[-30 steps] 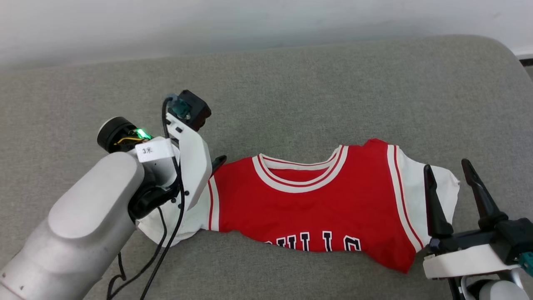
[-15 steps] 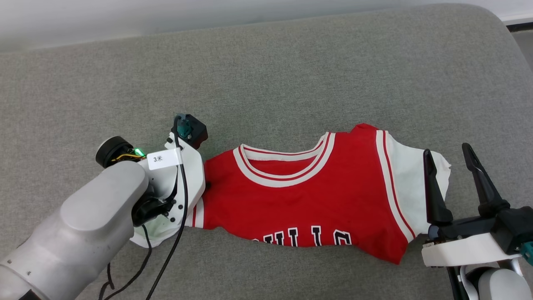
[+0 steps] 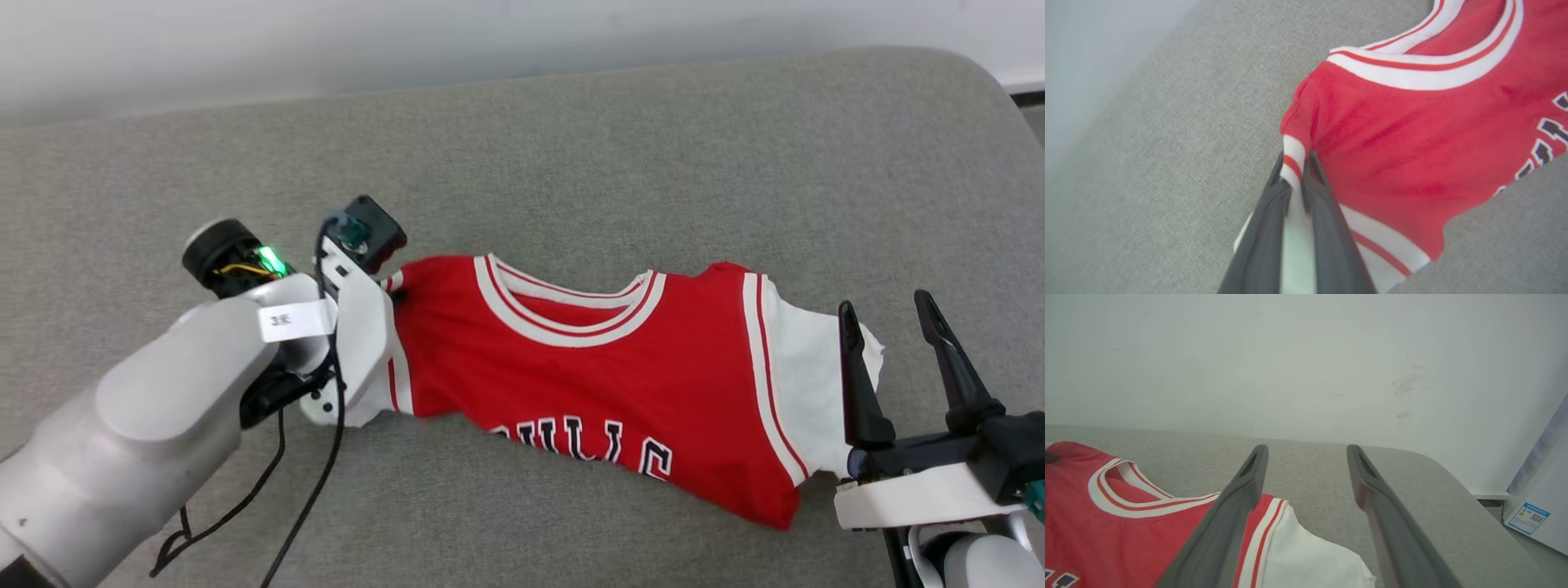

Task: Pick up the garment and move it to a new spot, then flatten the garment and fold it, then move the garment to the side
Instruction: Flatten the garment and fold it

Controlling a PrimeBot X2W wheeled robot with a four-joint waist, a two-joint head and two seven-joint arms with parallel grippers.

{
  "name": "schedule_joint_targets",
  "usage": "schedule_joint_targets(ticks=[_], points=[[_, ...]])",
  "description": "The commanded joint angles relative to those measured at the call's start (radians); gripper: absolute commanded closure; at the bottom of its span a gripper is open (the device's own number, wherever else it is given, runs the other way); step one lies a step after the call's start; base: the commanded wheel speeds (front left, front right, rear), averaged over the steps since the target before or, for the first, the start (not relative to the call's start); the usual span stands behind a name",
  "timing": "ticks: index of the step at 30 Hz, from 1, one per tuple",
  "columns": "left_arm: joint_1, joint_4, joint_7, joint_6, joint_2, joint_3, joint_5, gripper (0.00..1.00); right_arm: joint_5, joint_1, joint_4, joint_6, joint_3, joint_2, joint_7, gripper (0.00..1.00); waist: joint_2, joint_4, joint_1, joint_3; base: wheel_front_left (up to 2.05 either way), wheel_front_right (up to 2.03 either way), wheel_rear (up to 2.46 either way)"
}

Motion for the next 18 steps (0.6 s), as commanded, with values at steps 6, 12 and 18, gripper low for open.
schedule_joint_targets(ticks=[6,12,18], points=[[-0.017,-0.107,-0.059,0.056,0.088,0.048,0.018,1.00,-0.006,0.035,-0.006,-0.001,-0.006,0.003,-0.002,0.00,0.0000,0.038,0.0000,-0.043,0.00,0.00,0.00],[-0.031,-0.188,-0.051,0.101,0.147,0.072,0.028,1.00,-0.007,0.023,-0.021,-0.001,0.003,0.003,-0.002,0.00,0.0000,0.036,0.0000,-0.029,0.00,0.00,0.00],[-0.075,-0.178,-0.024,0.107,0.137,0.077,0.036,1.00,-0.002,-0.008,-0.039,-0.001,0.008,0.003,-0.002,0.00,0.0000,0.002,0.0000,0.036,0.00,0.00,0.00]])
